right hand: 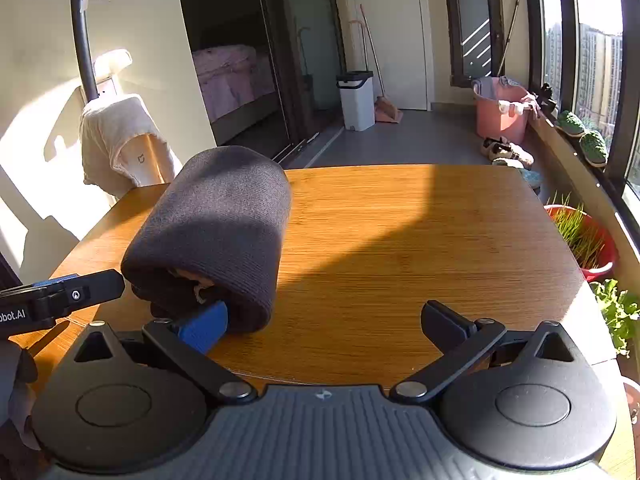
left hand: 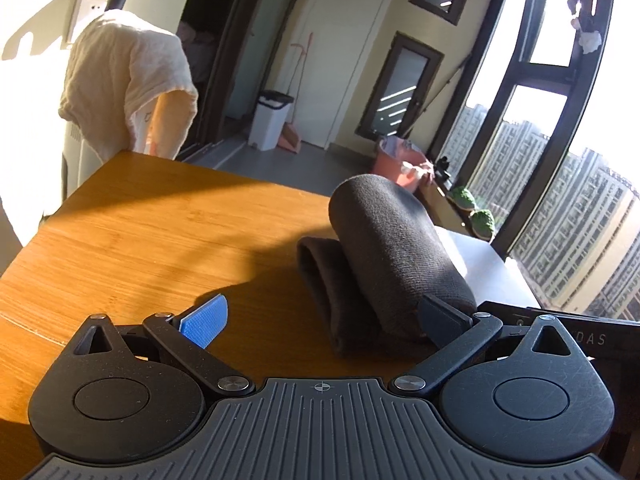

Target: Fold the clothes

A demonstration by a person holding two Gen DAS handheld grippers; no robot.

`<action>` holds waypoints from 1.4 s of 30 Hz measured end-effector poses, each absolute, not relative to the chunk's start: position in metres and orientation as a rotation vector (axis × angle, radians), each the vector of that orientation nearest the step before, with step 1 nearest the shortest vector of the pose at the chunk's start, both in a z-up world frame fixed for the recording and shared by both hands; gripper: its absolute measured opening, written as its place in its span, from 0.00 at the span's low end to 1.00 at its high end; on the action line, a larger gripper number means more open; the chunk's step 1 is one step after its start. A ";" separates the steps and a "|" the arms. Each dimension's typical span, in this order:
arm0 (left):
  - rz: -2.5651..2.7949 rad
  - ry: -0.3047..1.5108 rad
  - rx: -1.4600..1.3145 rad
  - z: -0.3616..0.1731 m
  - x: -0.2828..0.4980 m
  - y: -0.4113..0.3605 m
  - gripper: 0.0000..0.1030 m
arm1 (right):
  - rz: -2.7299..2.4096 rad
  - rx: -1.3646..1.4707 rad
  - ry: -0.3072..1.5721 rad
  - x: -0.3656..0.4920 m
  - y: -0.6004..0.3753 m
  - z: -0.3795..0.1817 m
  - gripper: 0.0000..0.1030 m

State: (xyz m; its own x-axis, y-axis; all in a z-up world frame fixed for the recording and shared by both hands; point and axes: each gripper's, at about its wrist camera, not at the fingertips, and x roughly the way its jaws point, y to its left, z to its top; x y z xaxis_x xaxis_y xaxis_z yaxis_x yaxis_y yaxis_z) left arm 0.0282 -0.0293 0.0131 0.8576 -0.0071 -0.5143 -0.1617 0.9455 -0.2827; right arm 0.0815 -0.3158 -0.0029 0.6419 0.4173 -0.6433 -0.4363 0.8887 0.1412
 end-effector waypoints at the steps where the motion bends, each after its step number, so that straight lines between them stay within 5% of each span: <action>1: 0.111 0.547 -0.288 0.013 0.027 -0.032 1.00 | 0.479 -0.038 0.733 0.078 -0.316 -0.006 1.00; 17: 0.241 0.725 -0.128 -0.008 0.005 -0.063 1.00 | 0.304 -0.116 0.683 0.051 -0.295 -0.028 1.00; 42: 0.163 0.682 -0.173 -0.007 -0.001 -0.057 1.00 | 0.309 -0.098 0.689 0.043 -0.301 -0.028 1.00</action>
